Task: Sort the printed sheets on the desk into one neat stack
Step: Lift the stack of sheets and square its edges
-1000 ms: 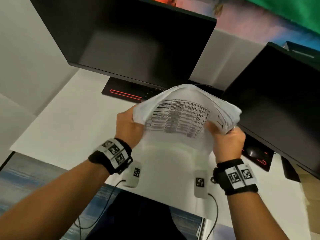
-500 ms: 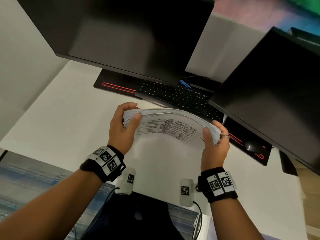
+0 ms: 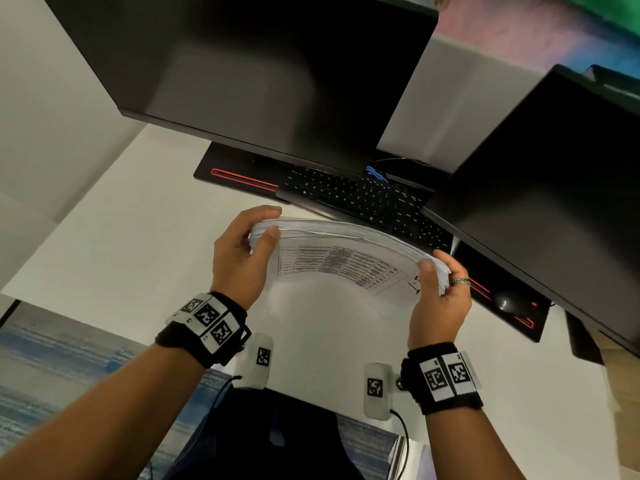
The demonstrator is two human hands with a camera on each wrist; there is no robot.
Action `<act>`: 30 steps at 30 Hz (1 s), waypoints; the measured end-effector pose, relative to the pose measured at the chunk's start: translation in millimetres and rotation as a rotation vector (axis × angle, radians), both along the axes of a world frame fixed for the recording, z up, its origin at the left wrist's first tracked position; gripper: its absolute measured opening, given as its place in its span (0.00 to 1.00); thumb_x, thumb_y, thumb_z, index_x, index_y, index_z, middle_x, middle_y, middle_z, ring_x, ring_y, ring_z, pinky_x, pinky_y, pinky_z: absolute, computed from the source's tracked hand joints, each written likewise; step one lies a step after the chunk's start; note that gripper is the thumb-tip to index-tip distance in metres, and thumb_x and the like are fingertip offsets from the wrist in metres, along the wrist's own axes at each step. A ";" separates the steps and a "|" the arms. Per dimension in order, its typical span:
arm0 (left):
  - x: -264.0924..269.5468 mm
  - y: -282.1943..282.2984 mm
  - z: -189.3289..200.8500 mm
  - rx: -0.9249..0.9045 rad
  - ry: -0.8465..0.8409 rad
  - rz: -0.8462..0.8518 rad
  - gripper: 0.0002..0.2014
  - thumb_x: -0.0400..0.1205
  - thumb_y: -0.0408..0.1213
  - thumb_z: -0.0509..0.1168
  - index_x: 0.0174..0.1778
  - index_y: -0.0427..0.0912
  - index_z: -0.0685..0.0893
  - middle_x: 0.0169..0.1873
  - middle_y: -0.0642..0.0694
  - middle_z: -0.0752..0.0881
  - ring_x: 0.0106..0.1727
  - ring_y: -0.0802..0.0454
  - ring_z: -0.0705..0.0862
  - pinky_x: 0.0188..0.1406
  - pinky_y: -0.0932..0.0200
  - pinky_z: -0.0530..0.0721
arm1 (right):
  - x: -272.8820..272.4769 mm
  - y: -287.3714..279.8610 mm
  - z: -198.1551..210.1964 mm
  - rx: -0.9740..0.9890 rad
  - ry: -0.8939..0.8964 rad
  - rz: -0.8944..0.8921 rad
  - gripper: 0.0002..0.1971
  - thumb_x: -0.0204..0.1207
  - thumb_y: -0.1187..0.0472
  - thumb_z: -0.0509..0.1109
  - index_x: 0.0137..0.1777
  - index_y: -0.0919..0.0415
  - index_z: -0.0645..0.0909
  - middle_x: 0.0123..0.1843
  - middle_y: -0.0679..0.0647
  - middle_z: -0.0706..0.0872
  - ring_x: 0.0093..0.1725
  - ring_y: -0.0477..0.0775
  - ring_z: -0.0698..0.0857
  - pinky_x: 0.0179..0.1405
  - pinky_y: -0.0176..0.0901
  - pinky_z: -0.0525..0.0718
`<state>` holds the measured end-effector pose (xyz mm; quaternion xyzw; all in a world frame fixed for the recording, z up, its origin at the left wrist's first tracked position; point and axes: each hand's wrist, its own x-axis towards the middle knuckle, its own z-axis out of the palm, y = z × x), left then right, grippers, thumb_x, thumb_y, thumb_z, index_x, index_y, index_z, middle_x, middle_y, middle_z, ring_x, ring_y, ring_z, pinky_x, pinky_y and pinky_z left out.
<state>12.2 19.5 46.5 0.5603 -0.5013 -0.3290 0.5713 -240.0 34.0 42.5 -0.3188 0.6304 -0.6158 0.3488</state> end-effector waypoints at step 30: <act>-13.9 -2.3 17.0 0.040 0.065 0.084 0.17 0.81 0.26 0.68 0.54 0.56 0.79 0.56 0.45 0.88 0.58 0.50 0.86 0.57 0.55 0.87 | 8.1 0.5 6.6 0.006 -0.055 -0.058 0.07 0.84 0.65 0.67 0.58 0.56 0.81 0.48 0.48 0.85 0.40 0.32 0.87 0.39 0.26 0.84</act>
